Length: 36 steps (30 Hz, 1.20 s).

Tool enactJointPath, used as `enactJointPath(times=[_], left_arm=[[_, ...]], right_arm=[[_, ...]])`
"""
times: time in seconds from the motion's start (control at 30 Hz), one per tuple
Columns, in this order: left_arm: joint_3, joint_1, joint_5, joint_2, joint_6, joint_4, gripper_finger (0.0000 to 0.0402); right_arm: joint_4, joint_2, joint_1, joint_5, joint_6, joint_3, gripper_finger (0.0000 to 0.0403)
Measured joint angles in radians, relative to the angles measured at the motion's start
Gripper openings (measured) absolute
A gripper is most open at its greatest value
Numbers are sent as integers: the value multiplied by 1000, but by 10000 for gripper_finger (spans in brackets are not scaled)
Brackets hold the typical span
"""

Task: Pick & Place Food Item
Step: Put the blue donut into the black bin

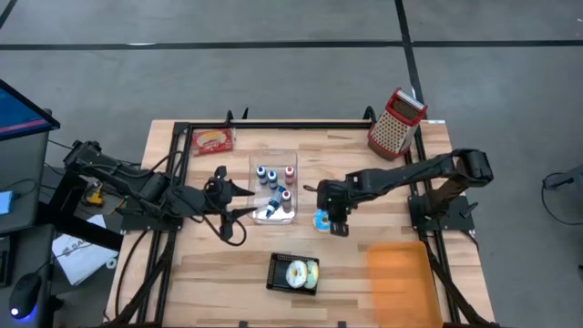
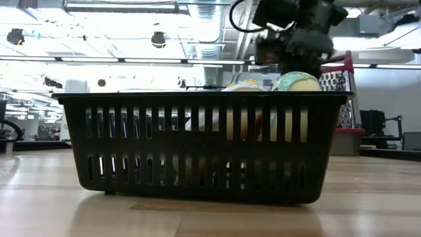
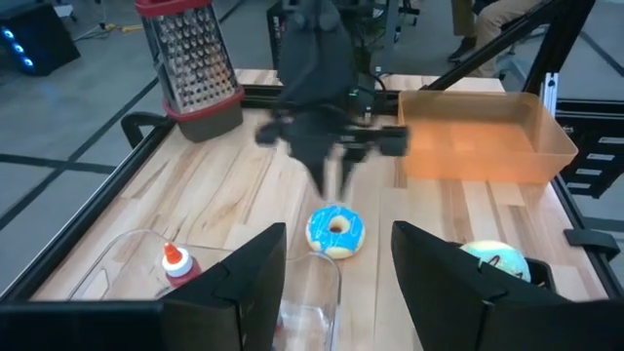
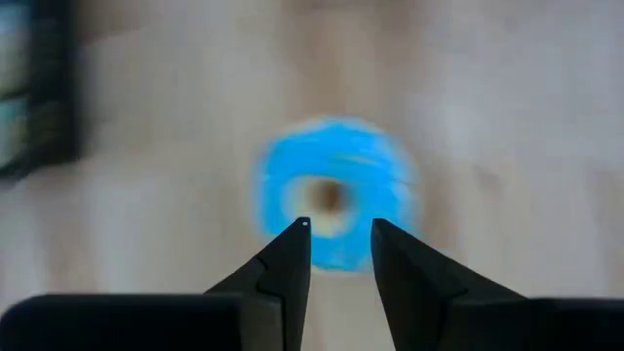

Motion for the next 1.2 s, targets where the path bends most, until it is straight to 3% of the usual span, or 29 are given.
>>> enactJointPath(times=[0.07, 0.23, 0.47, 0.8, 1.2], left_arm=[[0, 0, 0, 0, 0, 0, 182], [0, 0, 0, 0, 0, 9, 182], [0, 0, 0, 0, 2, 17, 182], [0, 1, 0, 0, 55, 28, 182], [0, 1, 0, 0, 54, 51, 182]], right_arm=[[-46, -4, -19, 82, 174, 0, 105], [-55, 19, -25, 81, 668, 0, 139], [-86, 38, 45, 85, 1084, -1, 214], [-113, 42, 82, 107, 1289, -1, 231], [83, 42, 97, 86, 1388, -138, 231]])
